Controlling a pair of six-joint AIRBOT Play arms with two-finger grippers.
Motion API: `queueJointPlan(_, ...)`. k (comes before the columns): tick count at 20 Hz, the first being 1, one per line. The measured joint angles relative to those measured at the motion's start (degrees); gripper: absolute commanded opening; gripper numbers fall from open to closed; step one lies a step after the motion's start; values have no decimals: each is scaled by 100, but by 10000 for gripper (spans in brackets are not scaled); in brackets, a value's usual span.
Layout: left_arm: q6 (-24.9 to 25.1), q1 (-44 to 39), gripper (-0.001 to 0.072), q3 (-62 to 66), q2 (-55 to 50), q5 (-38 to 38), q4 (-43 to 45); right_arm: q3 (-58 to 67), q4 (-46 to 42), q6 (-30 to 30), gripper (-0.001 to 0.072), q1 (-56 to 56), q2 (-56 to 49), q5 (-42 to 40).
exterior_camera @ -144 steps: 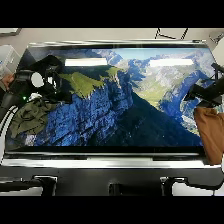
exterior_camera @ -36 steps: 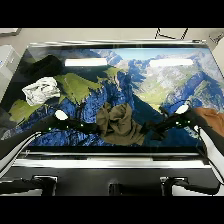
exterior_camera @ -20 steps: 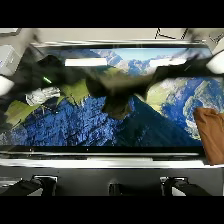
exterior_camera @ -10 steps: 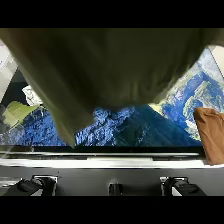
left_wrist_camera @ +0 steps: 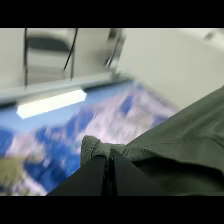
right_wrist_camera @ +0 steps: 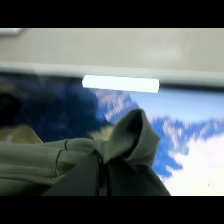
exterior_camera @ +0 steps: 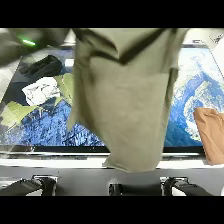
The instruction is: Fold the clothes and pants, and hang the long-sleeved shirts on hangers.
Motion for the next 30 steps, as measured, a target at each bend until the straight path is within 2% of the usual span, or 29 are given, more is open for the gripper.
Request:
queueJointPlan(2, -199, -2, 25, -162, -730, 146, 173, -63, -61, 236, 39, 0, -798, 125)
queueJointPlan(4, -629, -2, 25, -247, -1425, 103, 271, -94, -33, 612, 39, 0, -1587, 221)
queueJointPlan(7, -1322, -13, 25, -308, -2282, -313, 306, -116, 297, 997, 40, 0, -2583, 431)
queueJointPlan(9, -1561, -13, 27, -321, -2662, -551, 170, -118, 557, 1121, 46, 0, -3080, 553)
queueJointPlan(10, -1637, -11, 27, -330, -2793, -649, 90, -122, 636, 1165, 215, 0, -3265, 599)
queueJointPlan(11, -1685, 4, 27, -326, -2885, -717, -4, -122, 702, 1198, 546, -7, -3405, 638)
queueJointPlan(12, -1725, 39, 27, -293, -2946, -774, -68, -109, 761, 1237, 692, -37, -3504, 688)
queueJointPlan(15, -1650, 393, 26, -13, -3053, -1169, -173, -24, 809, 1093, 687, -444, -3600, 1285)
queueJointPlan(18, -1563, 929, 26, 223, -3104, -1775, -203, -177, 678, 929, 684, -1220, -3571, 2553)
queueJointPlan(21, -1491, 1335, 26, 313, -3180, -2319, -219, -1460, 533, 817, 708, -1827, -2951, 3303)
queueJointPlan(23, -1388, 1467, 25, 337, -3233, -2509, -238, -2813, 278, 708, 706, -2017, -2284, 3187)
queueJointPlan(26, -1207, 1550, 25, 358, -3272, -2656, -245, -4605, 87, 625, 704, -2135, -1506, 2476)
queueJointPlan(30, -914, 1589, 25, 367, -3276, -2789, -245, -5847, 535, 555, 651, -2186, -1239, 1259)
